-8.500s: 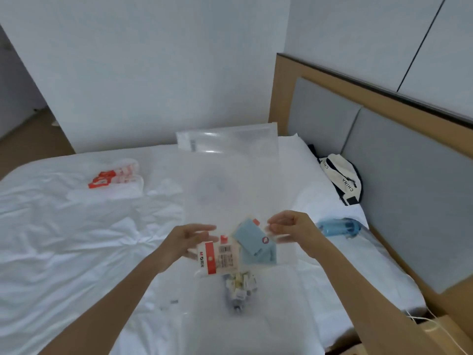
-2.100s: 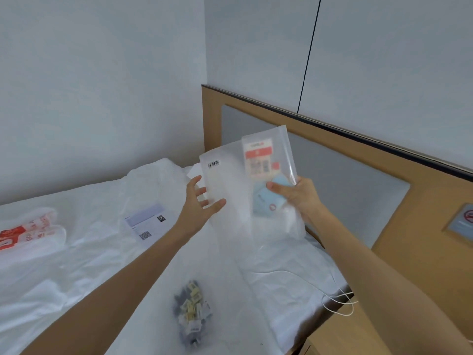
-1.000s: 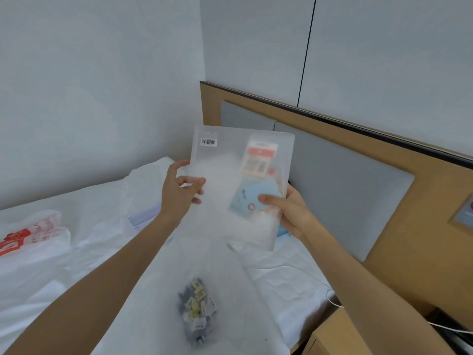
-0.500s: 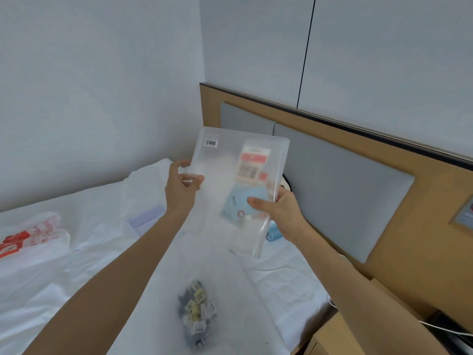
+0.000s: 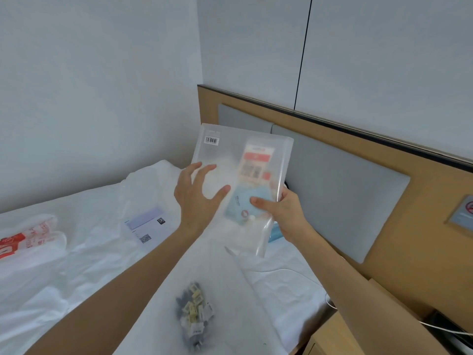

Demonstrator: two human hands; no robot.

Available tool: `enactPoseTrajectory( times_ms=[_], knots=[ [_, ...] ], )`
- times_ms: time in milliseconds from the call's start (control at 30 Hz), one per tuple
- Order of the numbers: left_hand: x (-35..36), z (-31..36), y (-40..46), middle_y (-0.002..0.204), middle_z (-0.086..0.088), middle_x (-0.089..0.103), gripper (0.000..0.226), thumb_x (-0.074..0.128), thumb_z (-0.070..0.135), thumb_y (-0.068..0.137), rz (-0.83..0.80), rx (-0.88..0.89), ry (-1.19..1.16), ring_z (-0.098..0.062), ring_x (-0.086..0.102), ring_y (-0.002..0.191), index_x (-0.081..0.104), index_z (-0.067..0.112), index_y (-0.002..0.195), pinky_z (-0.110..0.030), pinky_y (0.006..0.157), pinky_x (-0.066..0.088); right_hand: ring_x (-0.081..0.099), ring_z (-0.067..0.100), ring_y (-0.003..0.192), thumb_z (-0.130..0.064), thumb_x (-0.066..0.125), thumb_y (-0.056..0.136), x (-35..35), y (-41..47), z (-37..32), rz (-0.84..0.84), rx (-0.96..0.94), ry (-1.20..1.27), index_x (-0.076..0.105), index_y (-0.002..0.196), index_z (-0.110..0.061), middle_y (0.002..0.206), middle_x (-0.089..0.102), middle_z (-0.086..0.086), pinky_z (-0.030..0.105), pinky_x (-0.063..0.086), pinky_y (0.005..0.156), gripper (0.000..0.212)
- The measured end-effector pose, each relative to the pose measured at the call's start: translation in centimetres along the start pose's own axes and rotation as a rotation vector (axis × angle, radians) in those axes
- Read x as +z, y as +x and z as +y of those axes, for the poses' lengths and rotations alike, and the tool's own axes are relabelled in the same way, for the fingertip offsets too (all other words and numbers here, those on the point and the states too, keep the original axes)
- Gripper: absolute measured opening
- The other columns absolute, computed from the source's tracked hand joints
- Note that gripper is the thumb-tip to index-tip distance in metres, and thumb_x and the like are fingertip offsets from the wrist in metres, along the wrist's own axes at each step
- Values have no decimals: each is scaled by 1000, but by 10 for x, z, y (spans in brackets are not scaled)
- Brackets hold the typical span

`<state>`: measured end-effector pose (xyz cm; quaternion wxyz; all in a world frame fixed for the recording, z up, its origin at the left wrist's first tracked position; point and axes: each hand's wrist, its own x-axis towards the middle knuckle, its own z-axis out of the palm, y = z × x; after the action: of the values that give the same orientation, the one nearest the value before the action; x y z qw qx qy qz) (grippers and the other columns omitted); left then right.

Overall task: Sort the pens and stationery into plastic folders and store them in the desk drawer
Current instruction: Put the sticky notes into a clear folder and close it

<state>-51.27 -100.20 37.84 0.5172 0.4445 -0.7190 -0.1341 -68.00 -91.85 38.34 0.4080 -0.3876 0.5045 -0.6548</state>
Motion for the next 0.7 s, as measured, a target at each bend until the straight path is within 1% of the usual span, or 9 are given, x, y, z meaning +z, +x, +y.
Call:
enactPoseTrajectory(
  times_ms=[100, 200, 267, 367, 433, 467, 533, 600, 700],
  knots=[
    [6, 15, -11, 147, 7, 31, 79, 44, 75, 63, -114, -65, -28, -11, 25, 138, 49, 36, 131, -42, 113, 16, 71, 25, 83, 4, 78, 69, 2, -1, -1, -10, -20, 21, 68, 91, -12, 90, 73, 8, 36, 58, 72, 29],
    [12, 21, -14, 157, 6, 10, 93, 49, 74, 64, -269, -154, -76, -13, 11, 144, 26, 36, 145, -47, 117, 4, 70, 29, 91, 1, 79, 70, 3, -5, -2, -63, -12, 15, 67, 102, -7, 99, 72, 12, 40, 57, 79, 35],
    [15, 22, -14, 158, 4, 4, 101, 52, 72, 63, -339, -209, -129, -14, 6, 145, 15, 32, 148, -47, 118, 5, 70, 28, 93, 0, 79, 70, 3, -6, -4, -114, -2, 15, 67, 106, -6, 101, 72, 12, 37, 57, 79, 38],
    [18, 21, -14, 156, -2, 22, 111, 60, 82, 58, -395, -233, -336, -20, 21, 143, 20, 30, 148, -50, 114, 25, 70, 27, 93, 0, 78, 71, 2, -8, -8, -177, -3, 6, 66, 109, -6, 102, 72, 12, 35, 57, 77, 40],
    [21, 20, -14, 146, -4, 39, 109, 65, 80, 59, -415, -253, -400, -22, 39, 135, 25, 26, 145, -50, 107, 38, 70, 26, 92, 2, 76, 72, 1, -9, -10, -214, -9, -21, 65, 111, -5, 102, 72, 11, 30, 56, 73, 41],
    [20, 23, -14, 143, -4, 42, 108, 67, 77, 60, -409, -242, -410, -21, 42, 132, 27, 25, 145, -47, 107, 39, 70, 26, 92, 3, 75, 73, 0, -10, -9, -226, -11, -32, 65, 112, -4, 102, 72, 12, 29, 56, 72, 41],
    [17, 30, -12, 150, -4, 31, 103, 64, 69, 64, -338, -224, -371, -19, 31, 137, 20, 27, 147, -41, 113, 29, 70, 26, 91, 4, 75, 72, -1, -11, -6, -227, -11, -57, 64, 111, -3, 102, 71, 15, 32, 56, 74, 40],
    [14, 32, -8, 158, -4, 7, 104, 58, 69, 67, -256, -248, -233, -19, 6, 145, 8, 33, 150, -45, 117, 14, 69, 25, 87, 4, 76, 72, 0, -13, -3, -219, -2, -73, 64, 108, -1, 98, 71, 15, 32, 55, 74, 39],
    [12, 33, 2, 159, 1, -6, 99, 59, 68, 74, -202, -226, -99, -23, -4, 145, 3, 38, 149, -56, 112, 6, 69, 22, 84, 5, 75, 72, 2, -15, 3, -218, 19, -67, 63, 108, -1, 95, 71, 13, 31, 55, 72, 39]
  ],
)
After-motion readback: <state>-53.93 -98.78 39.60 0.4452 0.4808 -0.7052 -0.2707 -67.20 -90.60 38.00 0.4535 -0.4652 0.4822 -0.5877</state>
